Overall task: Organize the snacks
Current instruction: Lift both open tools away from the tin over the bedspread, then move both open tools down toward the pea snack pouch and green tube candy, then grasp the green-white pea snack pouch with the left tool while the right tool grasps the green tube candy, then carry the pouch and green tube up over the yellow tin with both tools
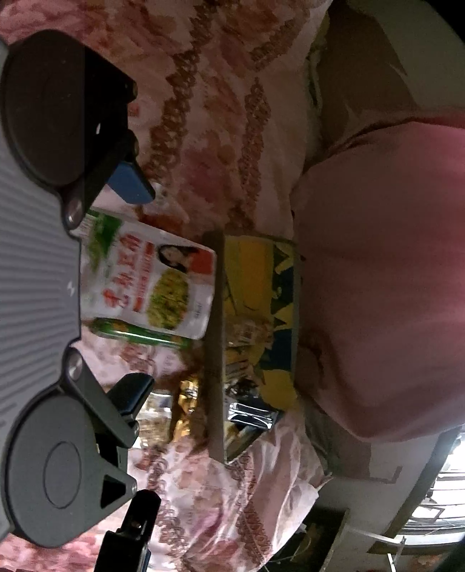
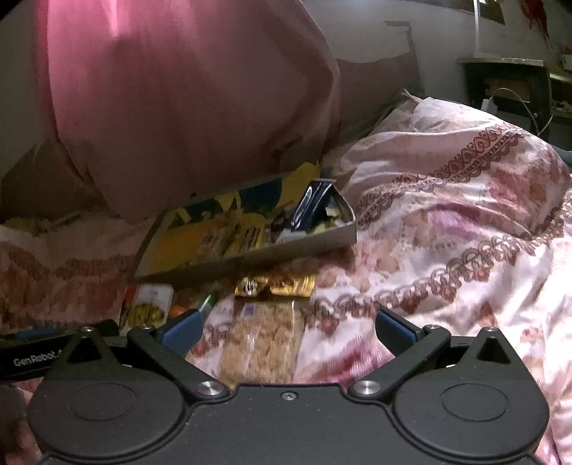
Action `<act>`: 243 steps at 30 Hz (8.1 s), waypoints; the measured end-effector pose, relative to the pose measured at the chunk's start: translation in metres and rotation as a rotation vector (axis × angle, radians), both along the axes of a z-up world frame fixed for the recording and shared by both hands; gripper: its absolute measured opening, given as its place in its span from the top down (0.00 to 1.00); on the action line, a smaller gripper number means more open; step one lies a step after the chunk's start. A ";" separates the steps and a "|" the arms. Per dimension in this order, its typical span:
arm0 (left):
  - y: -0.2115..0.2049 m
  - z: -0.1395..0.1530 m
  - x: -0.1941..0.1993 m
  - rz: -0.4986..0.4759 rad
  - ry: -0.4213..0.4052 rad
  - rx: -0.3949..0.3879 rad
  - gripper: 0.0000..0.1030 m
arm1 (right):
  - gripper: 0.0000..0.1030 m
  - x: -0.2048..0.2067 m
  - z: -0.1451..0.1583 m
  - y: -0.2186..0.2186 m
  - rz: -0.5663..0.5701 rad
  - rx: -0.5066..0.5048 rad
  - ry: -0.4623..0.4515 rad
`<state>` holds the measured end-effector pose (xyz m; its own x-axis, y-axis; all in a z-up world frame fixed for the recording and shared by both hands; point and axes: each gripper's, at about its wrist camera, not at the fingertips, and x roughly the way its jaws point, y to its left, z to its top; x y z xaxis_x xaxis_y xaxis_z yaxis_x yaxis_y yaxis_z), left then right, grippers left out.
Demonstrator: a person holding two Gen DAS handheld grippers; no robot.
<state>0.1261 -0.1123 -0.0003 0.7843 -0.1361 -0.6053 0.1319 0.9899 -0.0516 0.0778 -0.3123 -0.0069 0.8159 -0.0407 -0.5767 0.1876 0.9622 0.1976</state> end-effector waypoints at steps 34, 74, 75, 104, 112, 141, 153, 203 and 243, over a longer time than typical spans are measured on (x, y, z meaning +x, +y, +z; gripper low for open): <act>0.063 -0.045 -0.035 0.039 0.049 0.101 0.00 | 0.01 -0.011 -0.036 0.064 0.138 -0.101 0.176; 0.095 -0.058 -0.018 0.183 0.108 0.070 0.00 | 0.01 -0.001 -0.038 0.089 0.252 -0.089 0.141; 0.096 -0.058 -0.017 0.188 0.108 0.065 0.00 | 0.01 0.000 -0.038 0.089 0.256 -0.091 0.138; 0.077 -0.052 0.029 0.278 0.119 0.029 0.00 | 0.01 0.062 -0.044 0.074 0.353 -0.199 0.074; 0.059 -0.049 0.044 0.240 0.100 0.082 0.00 | 0.01 0.068 -0.044 0.072 0.368 -0.206 0.061; 0.084 -0.069 0.107 -0.273 0.232 -0.188 0.01 | 0.10 0.087 -0.064 0.060 0.345 -0.122 0.009; 0.094 -0.067 0.109 -0.344 0.251 -0.263 0.20 | 0.34 0.108 -0.078 0.104 0.396 -0.195 0.079; 0.034 -0.054 0.096 -0.402 0.349 -0.203 0.85 | 0.58 0.100 -0.085 0.087 0.428 -0.125 0.134; 0.007 0.034 0.149 -0.125 0.092 -0.162 0.91 | 0.82 0.088 -0.040 0.087 0.252 -0.614 -0.234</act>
